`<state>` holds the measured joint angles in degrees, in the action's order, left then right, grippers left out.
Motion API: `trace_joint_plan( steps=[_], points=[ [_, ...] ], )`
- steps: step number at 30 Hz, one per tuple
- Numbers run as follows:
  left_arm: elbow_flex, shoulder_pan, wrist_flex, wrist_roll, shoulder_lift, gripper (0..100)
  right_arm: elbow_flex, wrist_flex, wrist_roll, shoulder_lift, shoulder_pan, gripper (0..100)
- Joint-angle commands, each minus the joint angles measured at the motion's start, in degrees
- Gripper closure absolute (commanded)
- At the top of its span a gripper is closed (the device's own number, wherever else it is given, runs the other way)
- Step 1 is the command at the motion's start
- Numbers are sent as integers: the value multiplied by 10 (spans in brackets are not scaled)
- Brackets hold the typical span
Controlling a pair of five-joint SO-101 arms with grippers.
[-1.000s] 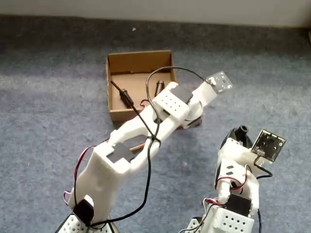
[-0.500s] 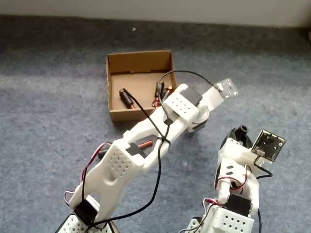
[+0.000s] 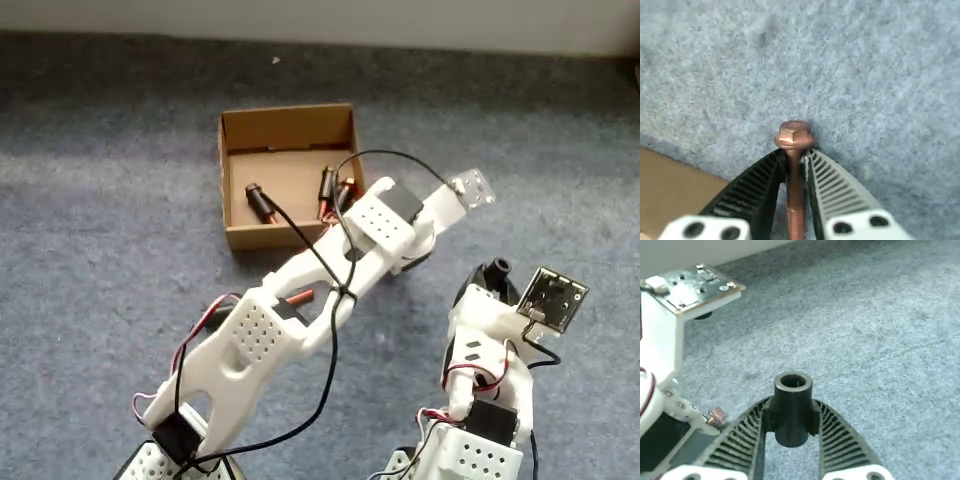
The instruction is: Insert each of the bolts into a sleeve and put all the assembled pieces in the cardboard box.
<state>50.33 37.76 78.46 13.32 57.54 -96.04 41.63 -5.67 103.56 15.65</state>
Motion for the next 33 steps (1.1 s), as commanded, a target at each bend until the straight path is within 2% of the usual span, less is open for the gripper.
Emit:
trace_joint_plan(
  steps=[1, 7, 10, 29, 33],
  points=[
    [21, 12, 17, 1, -8, 994, -51, -15, -4, 15, 0, 993],
    [21, 9, 27, -1, -42, 994, -51, -15, -4, 15, 0, 993],
    [21, 8, 45, -35, -83, 994, -51, -15, -4, 15, 0, 993],
    [18, 7, 212, -40, -423, 994, -53, -15, -4, 15, 0, 993],
    [-4, 7, 221, -40, -500, 994, -55, -15, -4, 15, 0, 993]
  ],
)
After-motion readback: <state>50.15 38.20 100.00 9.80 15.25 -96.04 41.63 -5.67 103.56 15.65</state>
